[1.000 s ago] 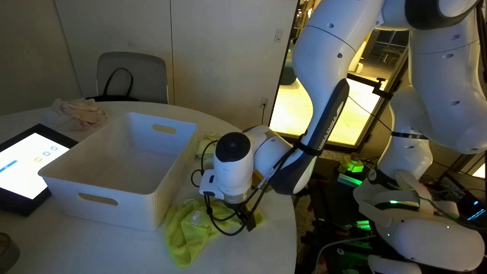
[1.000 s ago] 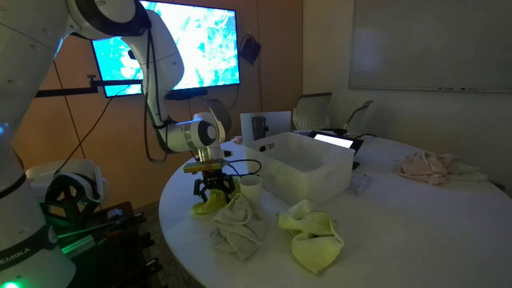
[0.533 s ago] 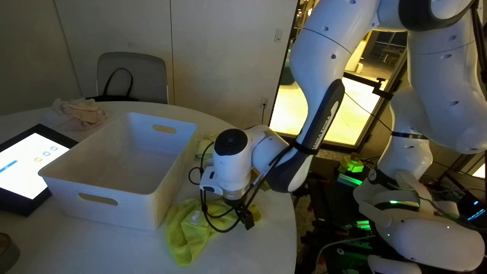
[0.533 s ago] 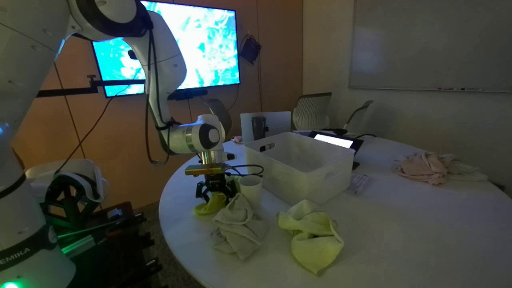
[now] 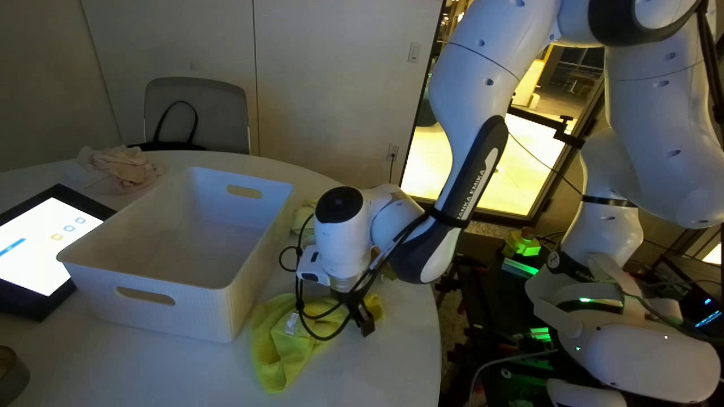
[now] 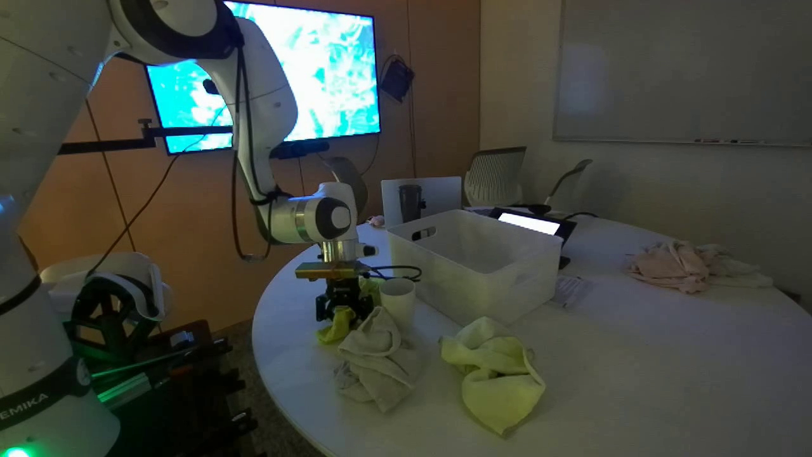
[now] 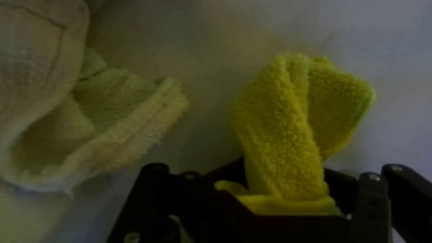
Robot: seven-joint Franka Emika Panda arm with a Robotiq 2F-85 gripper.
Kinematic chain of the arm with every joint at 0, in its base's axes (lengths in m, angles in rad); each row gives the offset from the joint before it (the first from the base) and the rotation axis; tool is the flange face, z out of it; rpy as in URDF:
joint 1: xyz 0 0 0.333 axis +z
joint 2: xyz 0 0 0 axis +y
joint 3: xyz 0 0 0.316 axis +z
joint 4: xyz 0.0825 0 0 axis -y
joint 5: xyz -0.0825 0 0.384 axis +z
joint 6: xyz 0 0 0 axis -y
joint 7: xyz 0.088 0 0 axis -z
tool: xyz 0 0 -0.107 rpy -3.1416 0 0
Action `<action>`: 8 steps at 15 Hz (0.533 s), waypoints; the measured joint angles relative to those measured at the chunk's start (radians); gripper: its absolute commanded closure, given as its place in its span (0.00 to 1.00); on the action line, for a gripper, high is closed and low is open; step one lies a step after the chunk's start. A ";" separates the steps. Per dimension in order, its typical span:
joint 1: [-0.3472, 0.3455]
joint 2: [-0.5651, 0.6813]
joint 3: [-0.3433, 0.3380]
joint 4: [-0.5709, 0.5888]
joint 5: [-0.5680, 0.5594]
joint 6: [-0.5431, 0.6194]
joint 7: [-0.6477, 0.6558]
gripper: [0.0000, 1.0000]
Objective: Put the cloths in the box and put the markers in the cup
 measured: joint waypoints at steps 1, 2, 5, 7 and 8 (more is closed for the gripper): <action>0.000 -0.002 0.000 0.000 0.000 0.000 -0.003 1.00; 0.002 -0.004 0.001 0.000 0.000 0.000 -0.005 1.00; 0.030 -0.034 -0.010 -0.004 -0.026 0.007 0.009 1.00; 0.080 -0.092 -0.039 -0.018 -0.093 0.018 0.069 1.00; 0.109 -0.132 -0.054 -0.030 -0.136 0.018 0.114 0.99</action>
